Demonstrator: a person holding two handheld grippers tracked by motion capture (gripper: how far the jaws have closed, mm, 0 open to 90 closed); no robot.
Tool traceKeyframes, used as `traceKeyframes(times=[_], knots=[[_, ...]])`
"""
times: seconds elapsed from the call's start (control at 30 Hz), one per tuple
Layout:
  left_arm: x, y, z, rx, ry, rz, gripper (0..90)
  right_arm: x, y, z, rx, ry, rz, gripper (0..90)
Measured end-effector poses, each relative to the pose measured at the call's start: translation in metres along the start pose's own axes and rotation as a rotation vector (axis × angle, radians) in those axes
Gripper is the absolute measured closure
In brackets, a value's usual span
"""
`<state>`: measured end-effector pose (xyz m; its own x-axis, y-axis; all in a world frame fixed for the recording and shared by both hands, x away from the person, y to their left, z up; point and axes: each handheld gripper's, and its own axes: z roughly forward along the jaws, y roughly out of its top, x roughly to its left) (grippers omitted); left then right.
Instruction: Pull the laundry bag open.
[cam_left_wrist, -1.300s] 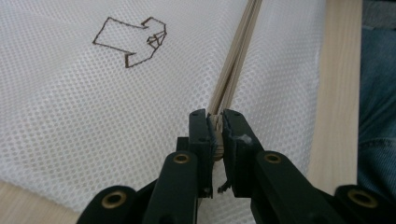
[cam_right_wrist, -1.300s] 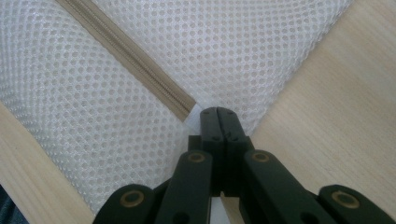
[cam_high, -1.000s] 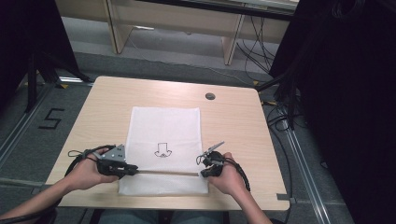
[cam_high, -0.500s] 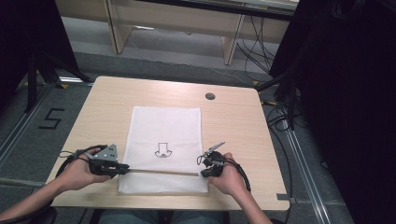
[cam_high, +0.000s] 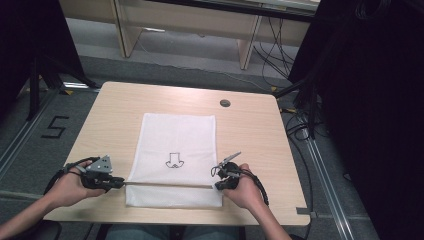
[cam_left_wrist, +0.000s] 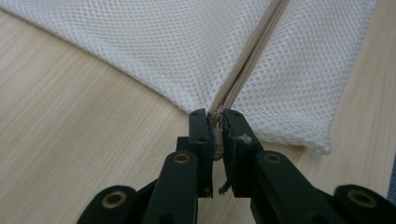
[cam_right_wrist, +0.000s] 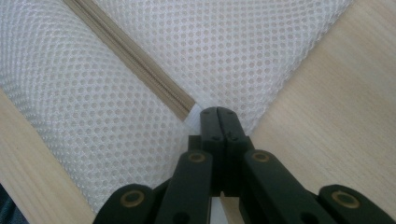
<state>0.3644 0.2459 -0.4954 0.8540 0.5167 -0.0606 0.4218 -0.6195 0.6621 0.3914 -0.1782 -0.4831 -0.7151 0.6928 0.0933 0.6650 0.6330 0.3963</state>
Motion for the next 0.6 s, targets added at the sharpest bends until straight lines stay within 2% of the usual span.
traceKeyframes(times=[0.03, 0.07, 0.1, 0.13, 0.17, 0.2, 0.23, 0.27, 0.3, 0.33, 0.37, 0.4, 0.43, 0.47, 0.5, 0.53, 0.57, 0.6], knots=[[0.002, 0.000, 0.000, 0.022, -0.005, 0.017, 82.5, -0.001, 0.001, 0.000, 0.000, -0.003, -0.012, 90.0], [0.002, 0.000, 0.000, 0.024, -0.010, 0.019, 82.5, -0.001, 0.001, 0.000, 0.000, -0.003, -0.012, 90.0], [0.000, -0.001, 0.001, 0.003, -0.019, -0.010, 82.4, 0.001, 0.000, 0.000, 0.012, -0.006, 0.014, 90.0], [0.000, -0.001, 0.001, 0.003, -0.019, -0.010, 82.4, 0.001, 0.000, 0.000, 0.012, -0.006, 0.014, 90.0], [0.002, -0.001, 0.000, 0.017, -0.021, 0.016, 82.4, 0.001, 0.000, -0.001, 0.015, -0.007, 0.021, 90.0], [0.000, -0.002, 0.001, 0.005, -0.043, -0.027, 82.3, 0.001, 0.000, -0.001, 0.016, -0.009, 0.024, 90.0], [0.001, -0.002, 0.001, 0.005, -0.044, -0.025, 82.2, 0.000, 0.000, 0.000, -0.003, -0.003, 0.007, 90.0], [0.002, -0.002, 0.000, 0.003, -0.047, -0.013, 82.1, 0.001, -0.001, -0.001, 0.002, -0.003, 0.025, 90.0], [0.000, -0.002, 0.000, 0.008, -0.060, -0.033, 81.2, -0.002, -0.003, 0.000, -0.021, 0.009, 0.028, 90.0], [0.000, -0.002, 0.000, 0.008, -0.060, -0.033, 78.9, -0.002, -0.003, 0.000, -0.021, 0.009, 0.028, 90.0], [-0.002, -0.002, 0.001, 0.035, -0.059, -0.025, 78.9, -0.002, -0.004, -0.001, -0.026, 0.016, 0.045, 90.0], [-0.003, -0.001, 0.000, 0.057, -0.044, 0.005, 71.3, -0.002, -0.005, -0.001, -0.031, 0.025, 0.062, 87.8], [-0.005, 0.000, -0.002, 0.027, -0.025, 0.008, 65.6, -0.003, -0.005, -0.002, -0.038, 0.037, 0.066, 82.7], [-0.005, 0.002, -0.006, -0.027, -0.008, 0.003, 60.8, -0.003, -0.004, -0.003, -0.048, 0.054, 0.079, 67.7], [-0.004, 0.004, -0.012, -0.090, -0.001, -0.030, 56.8, -0.003, -0.004, -0.005, -0.075, 0.069, 0.103, 62.7], [-0.002, 0.005, -0.017, -0.174, -0.003, -0.080, 52.1, -0.003, -0.004, -0.007, -0.111, 0.065, 0.107, 63.6], [0.002, 0.007, -0.022, -0.240, 0.014, -0.097, 48.1, -0.001, -0.003, -0.011, -0.113, 0.047, 0.144, 63.5], [0.005, 0.008, -0.027, -0.294, 0.035, -0.138, 45.5, -0.002, -0.003, -0.014, -0.157, 0.049, 0.117, 63.1]])
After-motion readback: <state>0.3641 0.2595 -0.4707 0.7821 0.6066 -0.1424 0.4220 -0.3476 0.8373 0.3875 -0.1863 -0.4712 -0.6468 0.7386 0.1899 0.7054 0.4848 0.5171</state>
